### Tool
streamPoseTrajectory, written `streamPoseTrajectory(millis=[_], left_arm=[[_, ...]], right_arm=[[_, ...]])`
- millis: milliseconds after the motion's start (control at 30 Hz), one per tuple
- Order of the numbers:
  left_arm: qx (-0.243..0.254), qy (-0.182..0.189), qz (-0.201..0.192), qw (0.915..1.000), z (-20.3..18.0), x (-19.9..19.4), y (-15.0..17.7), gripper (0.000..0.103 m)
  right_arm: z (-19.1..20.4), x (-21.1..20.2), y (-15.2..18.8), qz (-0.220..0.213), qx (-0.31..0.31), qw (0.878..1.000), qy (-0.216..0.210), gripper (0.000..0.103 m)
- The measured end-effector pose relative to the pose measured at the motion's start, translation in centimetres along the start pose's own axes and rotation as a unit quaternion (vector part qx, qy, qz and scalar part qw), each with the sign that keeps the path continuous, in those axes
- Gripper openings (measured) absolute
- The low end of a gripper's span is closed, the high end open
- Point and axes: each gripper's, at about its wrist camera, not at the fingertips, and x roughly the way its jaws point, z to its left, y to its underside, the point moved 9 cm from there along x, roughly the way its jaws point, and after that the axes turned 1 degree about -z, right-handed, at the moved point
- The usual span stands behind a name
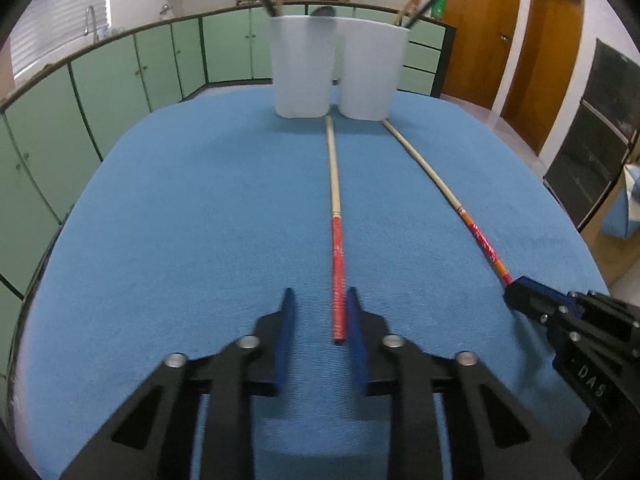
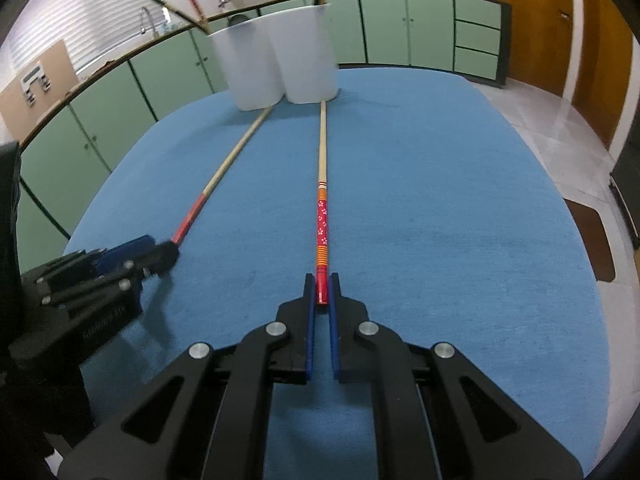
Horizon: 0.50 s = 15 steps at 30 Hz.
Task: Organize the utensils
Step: 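Grasp the other red-patterned chopstick at its tip with the left tool, then carry chopstick to caddy with left tool while right tool carries its chopstick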
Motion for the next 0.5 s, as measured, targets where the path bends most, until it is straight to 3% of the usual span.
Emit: streamPoseTrajectory(millis=[67,200,500], left_arm=[[-0.003,0.004,0.002,1.0000,0.58,-0.27,0.27,0.015],[-0.007,0.015,0.002,0.9999,0.97,-0.75,0.83,0.015],[0.002,0.022,-0.003,0.9998,0.05,-0.61,0.89,0.031]], right_arm=[[0.19,-0.08,-0.02,0.000,-0.005,1.000,0.002,0.005],[0.24,-0.08,-0.01,0.001,-0.008,1.000,0.007,0.007],[0.30,0.04,-0.07,0.002,-0.007,1.000,0.005,0.007]])
